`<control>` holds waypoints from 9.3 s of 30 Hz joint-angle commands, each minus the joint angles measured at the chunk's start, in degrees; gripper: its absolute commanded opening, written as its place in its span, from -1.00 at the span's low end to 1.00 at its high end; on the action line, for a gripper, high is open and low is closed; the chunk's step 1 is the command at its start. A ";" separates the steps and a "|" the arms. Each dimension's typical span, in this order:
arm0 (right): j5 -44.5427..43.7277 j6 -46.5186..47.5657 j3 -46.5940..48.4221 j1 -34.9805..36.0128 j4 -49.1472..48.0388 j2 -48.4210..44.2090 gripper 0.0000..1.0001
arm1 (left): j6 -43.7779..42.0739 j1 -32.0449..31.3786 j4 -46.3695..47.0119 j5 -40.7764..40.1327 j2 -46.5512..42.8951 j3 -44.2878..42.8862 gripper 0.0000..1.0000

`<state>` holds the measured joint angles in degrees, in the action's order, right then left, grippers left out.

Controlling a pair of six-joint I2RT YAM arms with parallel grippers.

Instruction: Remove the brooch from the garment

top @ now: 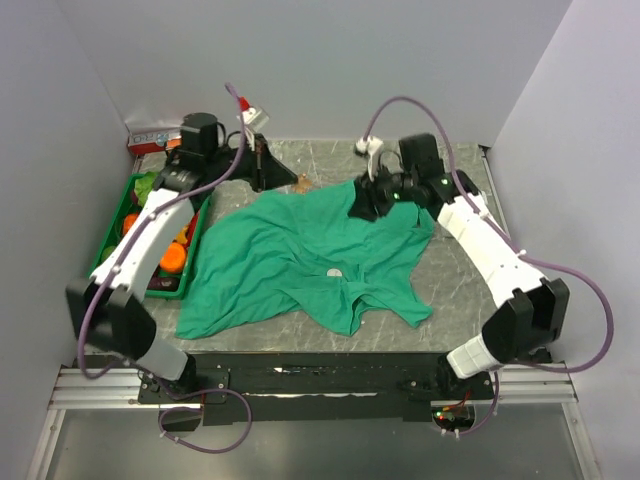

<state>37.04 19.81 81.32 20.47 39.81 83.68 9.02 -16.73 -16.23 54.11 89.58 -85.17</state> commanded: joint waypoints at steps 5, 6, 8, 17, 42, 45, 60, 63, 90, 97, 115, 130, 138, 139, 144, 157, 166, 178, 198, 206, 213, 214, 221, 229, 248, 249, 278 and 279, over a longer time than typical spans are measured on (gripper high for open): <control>9.00 -18.92 14.55 0.01 -10.18 11.59 -0.09 | 14.34 0.65 15.75 4.07 -10.74 5.08 -0.99; 11.80 -22.59 15.00 -0.08 -12.28 12.38 -0.08 | 17.50 0.65 18.31 4.86 -11.61 5.45 -0.99; 14.63 -25.69 15.54 0.01 -14.92 14.05 -0.08 | 18.58 0.65 19.66 5.48 -11.88 4.75 -0.99; 29.84 -48.81 14.22 0.80 -37.24 18.01 -0.12 | 17.79 0.73 18.69 3.20 -12.06 2.72 -0.99; 30.46 -41.61 10.18 5.11 -37.35 12.21 -0.12 | 21.22 1.79 24.93 -0.58 -8.72 2.72 -0.99; 30.55 -41.08 10.61 5.11 -37.18 11.86 -0.11 | 21.74 1.79 25.19 -0.67 -8.90 3.43 -0.99; 30.99 -40.64 11.67 5.11 -37.96 10.10 -0.07 | 21.57 1.79 25.02 -1.20 -8.19 4.66 -0.99; 30.64 -40.99 12.89 5.11 -38.14 10.63 -0.07 | 22.88 1.79 26.33 -0.76 -8.28 5.45 -0.99; 26.95 -44.34 13.43 4.49 -37.88 15.90 -0.01 | 23.15 0.03 29.32 6.63 -9.60 12.57 -0.99; 26.33 -45.12 9.74 4.40 -37.52 16.25 -0.01 | 24.20 0.03 29.68 7.68 -9.16 16.34 -0.99; 33.89 -51.63 12.02 0.98 -49.74 23.55 0.09 | 31.23 0.21 31.52 16.81 0.14 23.11 -0.99; 33.80 -26.31 -2.20 -4.83 -23.10 12.13 0.03 | 50.84 0.65 59.47 21.04 5.60 27.69 -0.99; 33.80 -27.28 -6.26 -1.14 -24.86 7.47 0.07 | 50.66 0.56 58.06 20.51 6.92 25.75 -0.99; 33.89 -27.72 -6.70 -0.87 -25.39 7.20 0.07 | 50.75 0.56 58.06 20.51 6.84 25.84 -0.99; 33.45 -27.90 -6.87 -0.08 -25.40 6.94 0.08 | 51.28 0.47 59.03 20.42 6.48 26.28 -0.99; 34.15 -33.70 -4.51 2.03 -30.67 10.98 -0.01 | 50.05 -0.06 57.27 20.42 6.92 25.40 -0.99; 34.86 -34.84 -3.71 2.82 -31.46 12.56 -0.21 | 50.05 -0.06 57.19 20.86 7.62 24.61 -0.99; 35.03 -34.05 -3.01 2.65 -30.59 12.56 -0.24 | 50.49 -0.06 57.36 21.13 9.12 23.47 -0.99; 36.35 -38.89 -3.63 0.54 -34.55 13.35 -0.28 | 50.57 -0.23 57.19 21.74 10.00 22.41 -0.99; 34.86 -36.25 -3.18 1.15 -32.43 13.44 -0.43 | 50.22 -0.32 56.75 21.83 9.82 22.32 -0.99; 33.36 -33.70 -2.22 1.59 -29.88 13.79 -0.85 | 50.05 -0.41 56.66 21.83 9.65 22.32 -0.99; 33.54 -33.70 -2.04 1.59 -29.97 13.97 -0.91 | 49.87 -0.49 56.48 21.83 9.65 22.32 -0.99; 33.89 -36.95 -2.04 1.07 -32.34 14.67 -1.00 | 48.55 -0.49 57.09 21.92 7.98 23.55 -0.18; 30.91 -37.48 0.15 1.07 -31.82 15.55 -1.00 | 44.18 -1.37 49.52 20.43 7.80 22.86 -0.08; 24.84 -38.09 0.60 1.24 -29.70 15.20 -1.00 | 31.42 -2.52 43.40 11.29 3.14 25.40 0.12; 24.84 -38.36 0.60 1.24 -29.97 15.28 -1.00 | 30.80 -2.78 41.39 11.02 3.06 25.23 0.11; 25.37 -35.81 0.07 1.42 -29.35 13.97 -1.00 | 35.46 -1.99 42.43 8.04 5.69 25.49 -0.22; 25.37 -35.81 0.15 1.50 -29.35 14.05 -1.00 | 34.76 -2.08 41.81 7.86 5.78 25.23 -0.26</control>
<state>61.95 -16.97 79.48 21.43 11.16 98.85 43.88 -18.76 24.23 62.87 95.31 -60.01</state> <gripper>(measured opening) 0.022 0.394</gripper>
